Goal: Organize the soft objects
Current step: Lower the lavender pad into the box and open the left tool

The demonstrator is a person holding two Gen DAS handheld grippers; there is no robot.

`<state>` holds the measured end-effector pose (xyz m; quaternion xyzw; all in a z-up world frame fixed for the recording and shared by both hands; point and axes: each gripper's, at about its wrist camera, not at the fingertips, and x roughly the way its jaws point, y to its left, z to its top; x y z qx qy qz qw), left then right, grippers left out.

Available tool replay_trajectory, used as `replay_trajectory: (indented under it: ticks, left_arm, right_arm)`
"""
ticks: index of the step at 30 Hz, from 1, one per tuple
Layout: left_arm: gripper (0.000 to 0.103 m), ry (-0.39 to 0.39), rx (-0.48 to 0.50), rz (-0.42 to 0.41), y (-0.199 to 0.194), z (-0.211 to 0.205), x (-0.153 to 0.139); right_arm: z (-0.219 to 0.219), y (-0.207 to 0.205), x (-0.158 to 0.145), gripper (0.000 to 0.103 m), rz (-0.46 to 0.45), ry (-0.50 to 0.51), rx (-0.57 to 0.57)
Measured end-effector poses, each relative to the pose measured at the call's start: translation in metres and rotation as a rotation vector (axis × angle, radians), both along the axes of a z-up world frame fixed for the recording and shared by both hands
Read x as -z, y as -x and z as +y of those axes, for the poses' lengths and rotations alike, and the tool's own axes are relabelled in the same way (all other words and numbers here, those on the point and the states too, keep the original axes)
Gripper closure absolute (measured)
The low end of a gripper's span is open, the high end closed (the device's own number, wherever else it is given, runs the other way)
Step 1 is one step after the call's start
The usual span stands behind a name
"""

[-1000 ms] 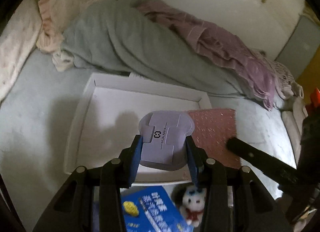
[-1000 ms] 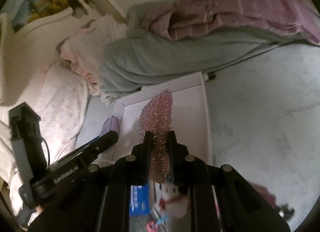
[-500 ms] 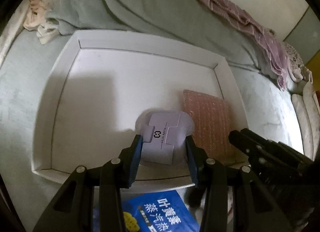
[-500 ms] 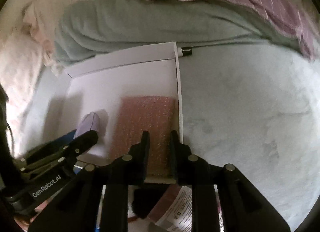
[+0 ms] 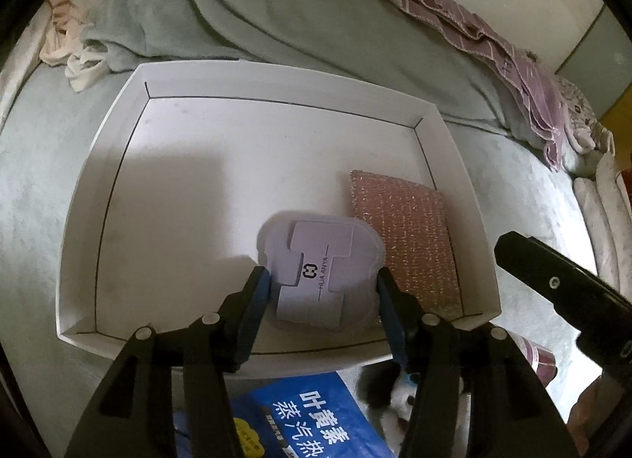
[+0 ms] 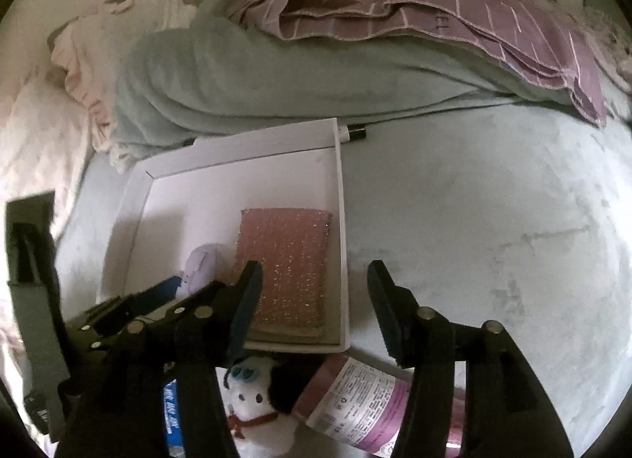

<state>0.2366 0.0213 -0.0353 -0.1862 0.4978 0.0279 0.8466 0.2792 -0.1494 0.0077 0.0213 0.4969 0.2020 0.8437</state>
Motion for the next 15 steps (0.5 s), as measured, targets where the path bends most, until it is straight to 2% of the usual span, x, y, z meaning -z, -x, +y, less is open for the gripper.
replay_trajectory:
  ticks: [4,5,9,15]
  left_arm:
    - [0.027,0.052,0.045,-0.007,0.002,0.002,-0.002]
    - [0.025,0.072,0.056,0.002,0.003,0.002,-0.004]
    - [0.024,0.140,0.092,0.011,0.006,0.005,-0.008]
    - [0.028,0.148,0.048,-0.035,0.014,0.019,-0.018]
  right_arm:
    - [0.002,-0.003,0.006,0.046,0.050,-0.045,-0.021]
    - [0.004,-0.004,0.008,0.046,0.060,-0.046,-0.025]
    - [0.008,-0.002,0.009,0.046,0.067,-0.053,-0.034]
    - [0.006,0.001,0.005,0.046,0.048,-0.089,-0.023]
